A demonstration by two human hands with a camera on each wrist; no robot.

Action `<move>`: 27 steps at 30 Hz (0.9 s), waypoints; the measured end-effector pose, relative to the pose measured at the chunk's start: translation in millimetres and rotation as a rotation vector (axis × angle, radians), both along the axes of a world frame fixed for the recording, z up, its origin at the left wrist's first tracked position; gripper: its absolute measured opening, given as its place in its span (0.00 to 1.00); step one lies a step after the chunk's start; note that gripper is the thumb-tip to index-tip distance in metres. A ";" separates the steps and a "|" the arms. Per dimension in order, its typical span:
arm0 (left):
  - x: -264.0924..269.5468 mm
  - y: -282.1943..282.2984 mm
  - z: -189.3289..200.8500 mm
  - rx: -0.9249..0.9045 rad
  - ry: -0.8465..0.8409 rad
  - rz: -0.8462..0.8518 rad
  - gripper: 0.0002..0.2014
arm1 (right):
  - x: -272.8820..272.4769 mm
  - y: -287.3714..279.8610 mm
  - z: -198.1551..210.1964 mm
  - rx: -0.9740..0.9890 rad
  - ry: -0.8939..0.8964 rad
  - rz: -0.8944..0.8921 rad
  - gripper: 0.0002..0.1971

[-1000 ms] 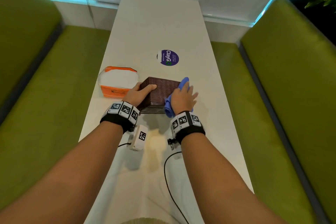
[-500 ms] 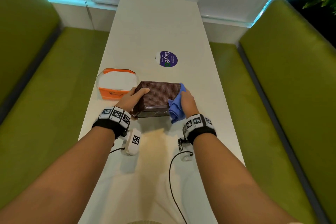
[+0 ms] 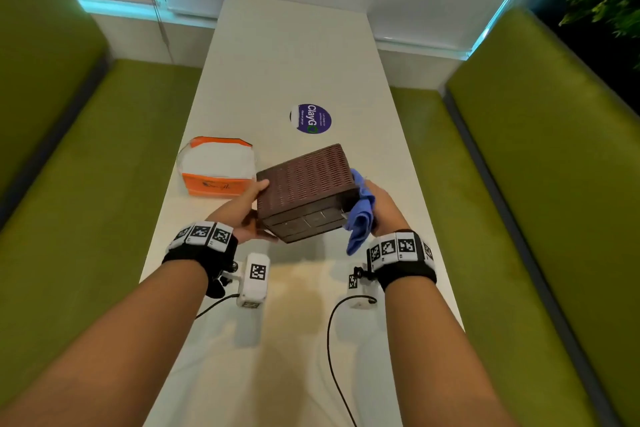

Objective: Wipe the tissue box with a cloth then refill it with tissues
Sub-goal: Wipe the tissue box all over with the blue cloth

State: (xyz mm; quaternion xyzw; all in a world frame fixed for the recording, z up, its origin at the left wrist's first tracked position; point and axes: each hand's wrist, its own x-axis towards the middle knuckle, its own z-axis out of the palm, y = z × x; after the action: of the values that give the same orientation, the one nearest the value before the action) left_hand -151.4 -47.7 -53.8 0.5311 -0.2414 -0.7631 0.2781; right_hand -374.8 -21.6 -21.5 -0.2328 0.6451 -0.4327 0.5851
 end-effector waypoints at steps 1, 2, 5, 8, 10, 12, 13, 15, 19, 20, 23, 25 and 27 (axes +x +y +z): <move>-2.5 -1.1 2.6 -0.030 -0.050 0.002 0.13 | 0.0 -4.8 -2.8 -0.059 0.091 0.002 0.16; -5.7 -3.2 3.0 -0.064 -0.102 -0.012 0.14 | 1.8 -8.5 -3.1 -0.098 0.232 0.024 0.15; -22.9 0.2 13.5 -0.100 -0.224 -0.053 0.17 | 10.3 -11.0 -2.8 -0.194 0.598 0.137 0.12; -41.5 9.7 26.2 -0.044 -0.193 -0.089 0.15 | 22.1 -6.3 -6.7 -0.200 0.782 0.091 0.14; -46.4 16.5 30.5 -0.037 -0.185 -0.158 0.17 | 30.2 -5.7 -12.8 -0.166 0.836 0.072 0.20; -46.9 16.9 30.9 -0.037 -0.186 -0.137 0.19 | 38.3 -2.9 -14.0 -0.148 0.896 0.116 0.24; -46.1 15.9 29.5 -0.041 -0.198 -0.106 0.19 | 41.3 -0.5 -12.9 -0.149 0.924 0.130 0.25; -45.6 13.0 24.5 -0.057 -0.210 -0.082 0.20 | 44.3 -0.1 -12.7 -0.142 0.967 0.167 0.25; -44.3 10.7 22.1 -0.075 -0.211 -0.113 0.20 | 47.2 -8.2 -19.5 -0.169 1.212 0.465 0.27; -43.9 8.6 19.3 -0.088 -0.216 -0.115 0.19 | 47.2 -9.5 -21.9 -0.242 1.253 0.553 0.27; -45.3 9.5 23.0 -0.115 -0.250 -0.116 0.17 | 45.0 -4.7 -15.9 -0.396 1.129 0.678 0.26; -45.2 9.9 25.9 -0.111 -0.252 -0.105 0.16 | 43.4 -4.4 -11.6 -0.396 1.152 0.652 0.26; -44.8 10.0 26.5 -0.108 -0.245 -0.107 0.15 | 41.0 -9.5 -14.2 -0.282 1.168 0.549 0.26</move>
State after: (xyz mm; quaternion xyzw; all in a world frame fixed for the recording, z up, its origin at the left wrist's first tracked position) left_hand -196.2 -37.7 -27.3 0.5909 -0.3421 -0.6922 0.2338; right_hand -333.8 -31.1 -35.7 -0.6598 0.7107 -0.1506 0.1920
